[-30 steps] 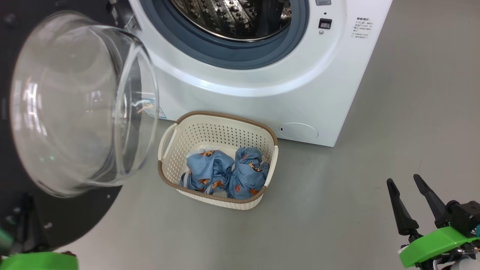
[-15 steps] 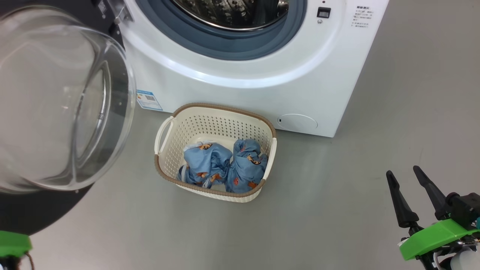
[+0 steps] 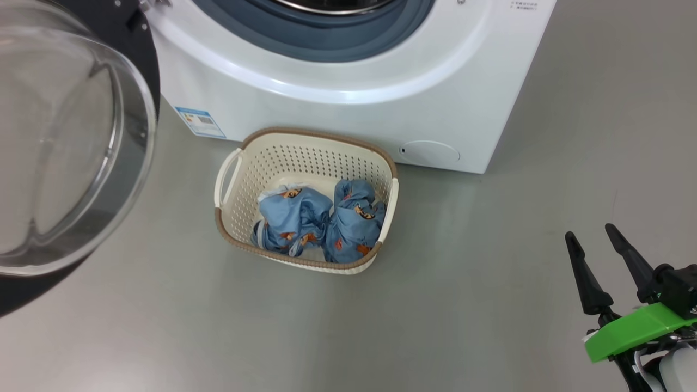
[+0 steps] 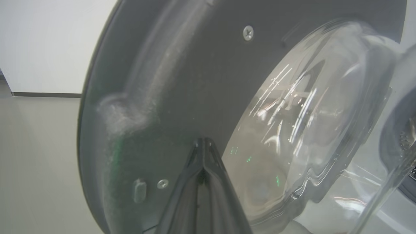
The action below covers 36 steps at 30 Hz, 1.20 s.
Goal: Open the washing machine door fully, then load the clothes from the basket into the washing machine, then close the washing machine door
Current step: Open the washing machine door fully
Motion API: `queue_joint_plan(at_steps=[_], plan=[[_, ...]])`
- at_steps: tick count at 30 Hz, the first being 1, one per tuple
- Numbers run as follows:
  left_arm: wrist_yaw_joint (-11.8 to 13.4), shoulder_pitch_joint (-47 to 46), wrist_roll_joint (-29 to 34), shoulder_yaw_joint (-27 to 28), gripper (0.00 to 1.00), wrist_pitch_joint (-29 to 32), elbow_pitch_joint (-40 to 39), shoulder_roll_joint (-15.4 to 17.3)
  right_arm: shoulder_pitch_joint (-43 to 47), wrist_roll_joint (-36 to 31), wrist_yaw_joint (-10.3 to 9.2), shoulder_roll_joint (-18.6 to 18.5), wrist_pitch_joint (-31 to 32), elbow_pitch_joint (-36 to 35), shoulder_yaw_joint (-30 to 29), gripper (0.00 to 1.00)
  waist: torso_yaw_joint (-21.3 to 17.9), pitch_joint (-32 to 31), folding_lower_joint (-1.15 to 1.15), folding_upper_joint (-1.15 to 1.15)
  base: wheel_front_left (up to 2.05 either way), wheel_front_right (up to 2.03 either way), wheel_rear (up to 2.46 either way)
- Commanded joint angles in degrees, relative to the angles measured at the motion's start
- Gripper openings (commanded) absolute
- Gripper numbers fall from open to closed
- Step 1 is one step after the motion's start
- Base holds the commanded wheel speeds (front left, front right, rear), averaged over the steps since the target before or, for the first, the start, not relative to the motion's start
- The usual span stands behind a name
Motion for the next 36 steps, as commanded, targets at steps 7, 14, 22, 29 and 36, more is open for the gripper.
queue_joint_plan(at_steps=[7, 14, 22, 29, 36], plan=[[-1.1, -6.0, 1.9, 5.5, 0.0, -0.4, 5.2, 6.9, -2.6, -0.2, 0.16, -1.7, -0.7, -1.4, 1.5, 1.0, -0.3, 3.4, 0.0, 0.0, 0.0, 0.0, 0.0], [-2.2, -10.3, 3.2, 7.8, 0.0, -0.4, 11.2, 9.5, -3.9, -0.4, 0.16, -2.3, -0.7, -1.6, 1.6, 1.0, -0.4, 5.8, 0.0, 0.0, 0.0, 0.0, 0.0], [-3.4, -15.1, 5.2, 10.4, 0.0, -0.4, 17.8, 12.5, -5.6, -0.6, 0.16, -2.8, -0.7, -1.6, 1.9, 1.0, -0.8, 8.0, 0.0, 0.0, 0.0, 0.0, 0.0], [-4.5, -18.3, 7.2, 12.0, 0.0, -0.4, 22.1, 15.3, -6.5, -0.6, 0.16, -2.8, -0.7, -1.7, 2.1, 1.0, -1.4, 9.3, 0.0, 0.0, 0.0, 0.0, 0.0], [-5.1, -19.6, 8.6, 13.2, 0.0, -0.4, 23.7, 15.8, -6.7, -0.6, 0.16, -2.9, -0.7, -1.7, 1.8, 1.0, -1.6, 9.9, 0.0, 0.0, 0.0, 0.0, 0.0]])
